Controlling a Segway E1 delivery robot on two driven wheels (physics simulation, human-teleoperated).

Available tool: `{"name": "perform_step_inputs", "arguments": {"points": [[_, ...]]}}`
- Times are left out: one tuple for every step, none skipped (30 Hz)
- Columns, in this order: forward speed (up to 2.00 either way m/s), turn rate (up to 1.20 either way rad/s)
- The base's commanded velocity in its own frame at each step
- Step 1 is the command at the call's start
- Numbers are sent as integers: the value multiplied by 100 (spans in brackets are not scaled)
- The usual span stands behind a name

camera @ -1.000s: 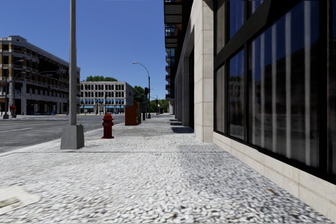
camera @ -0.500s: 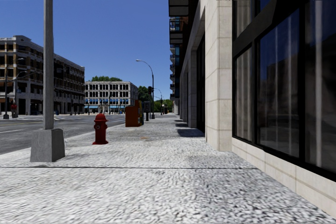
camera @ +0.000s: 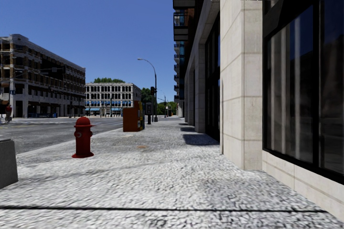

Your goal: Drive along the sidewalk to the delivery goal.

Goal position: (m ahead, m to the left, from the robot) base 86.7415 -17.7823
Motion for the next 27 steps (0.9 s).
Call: {"name": "perform_step_inputs", "arguments": {"points": [[200,0],[200,0],[200,0],[200,0],[200,0],[200,0],[200,0],[200,0],[200,0],[200,0],[200,0],[200,0],[200,0],[200,0],[200,0],[200,0],[200,0],[200,0],[200,0],[200,0],[200,0],[200,0],[200,0],[200,0],[200,0],[200,0],[200,0]]}}
